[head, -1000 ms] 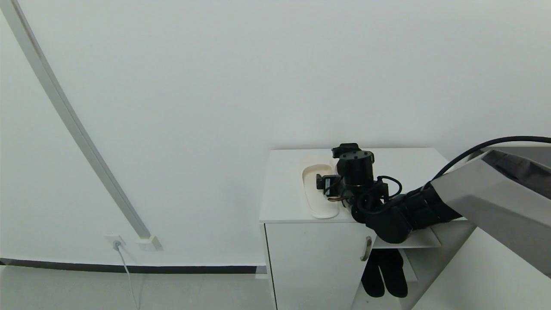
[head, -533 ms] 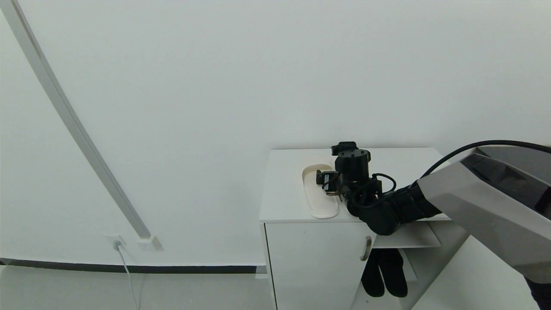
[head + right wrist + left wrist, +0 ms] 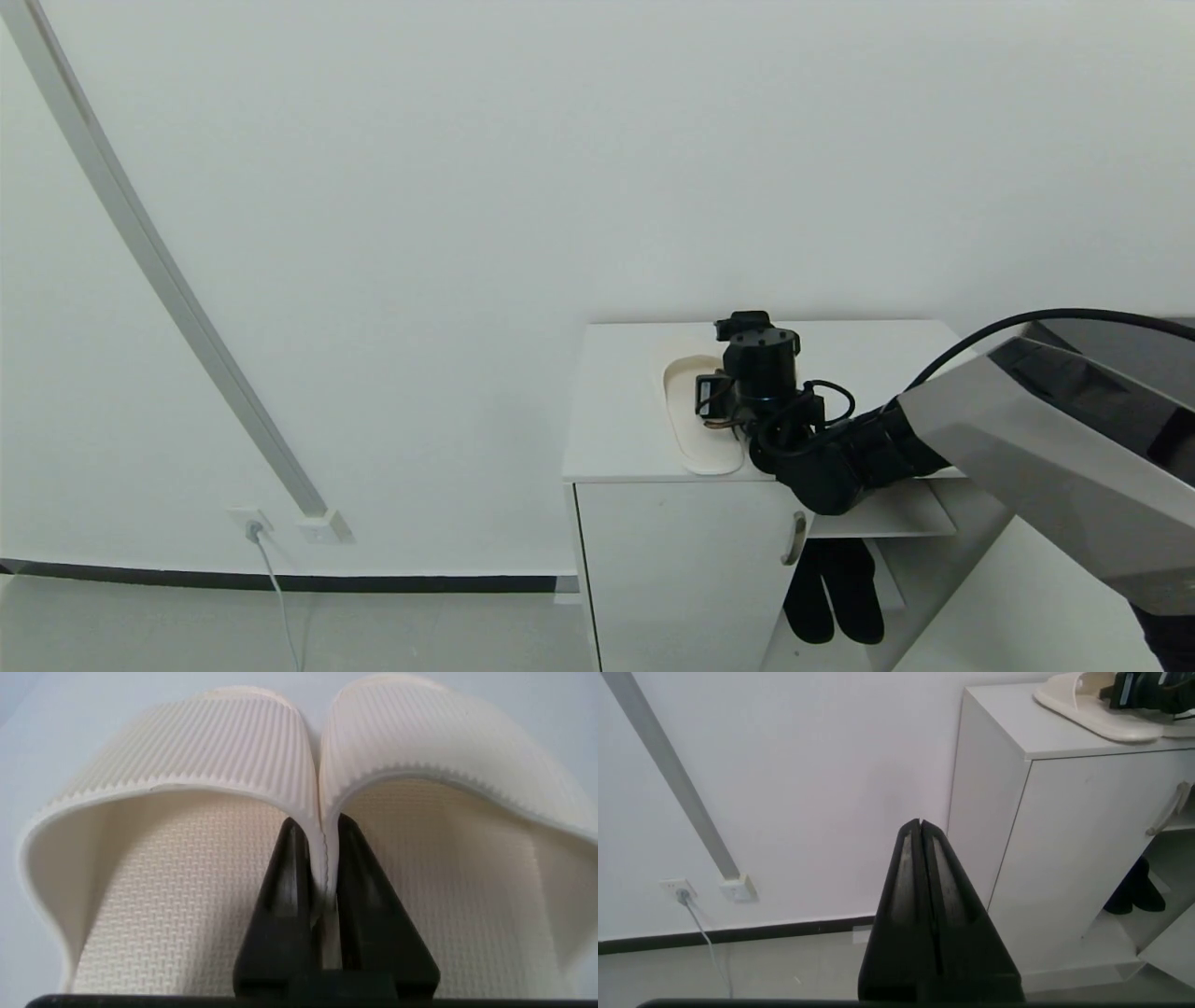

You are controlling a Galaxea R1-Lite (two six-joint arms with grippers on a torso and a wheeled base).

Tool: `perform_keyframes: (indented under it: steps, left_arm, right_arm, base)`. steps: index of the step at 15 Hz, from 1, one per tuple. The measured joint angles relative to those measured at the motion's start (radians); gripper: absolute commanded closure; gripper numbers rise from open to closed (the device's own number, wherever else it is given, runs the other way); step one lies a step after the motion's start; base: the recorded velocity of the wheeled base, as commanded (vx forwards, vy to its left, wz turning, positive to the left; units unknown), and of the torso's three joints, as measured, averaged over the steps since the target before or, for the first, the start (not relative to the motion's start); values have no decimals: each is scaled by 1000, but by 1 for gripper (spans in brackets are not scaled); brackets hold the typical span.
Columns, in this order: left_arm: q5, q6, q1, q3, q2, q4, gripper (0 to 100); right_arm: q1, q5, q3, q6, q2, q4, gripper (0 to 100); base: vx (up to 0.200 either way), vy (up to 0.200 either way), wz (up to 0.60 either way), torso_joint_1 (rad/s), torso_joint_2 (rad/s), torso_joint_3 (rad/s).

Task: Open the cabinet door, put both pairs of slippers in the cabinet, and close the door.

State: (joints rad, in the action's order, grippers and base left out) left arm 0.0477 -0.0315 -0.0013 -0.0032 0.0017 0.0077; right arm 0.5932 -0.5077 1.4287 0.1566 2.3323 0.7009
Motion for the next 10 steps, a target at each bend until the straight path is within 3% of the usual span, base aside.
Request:
perform_keyframes:
  steps: [4,10]
  left_arm:
    - [0,0,0,0,0,0,100]
    - [0,0,0,0,0,0,100]
  right_arm:
    - [20,26,-106,-6,-97,25,100]
    - [76,182,-483,-26,-413,73,100]
  base:
    - [0,0,0,0,0,0]
    - [0,0,0,0,0,0]
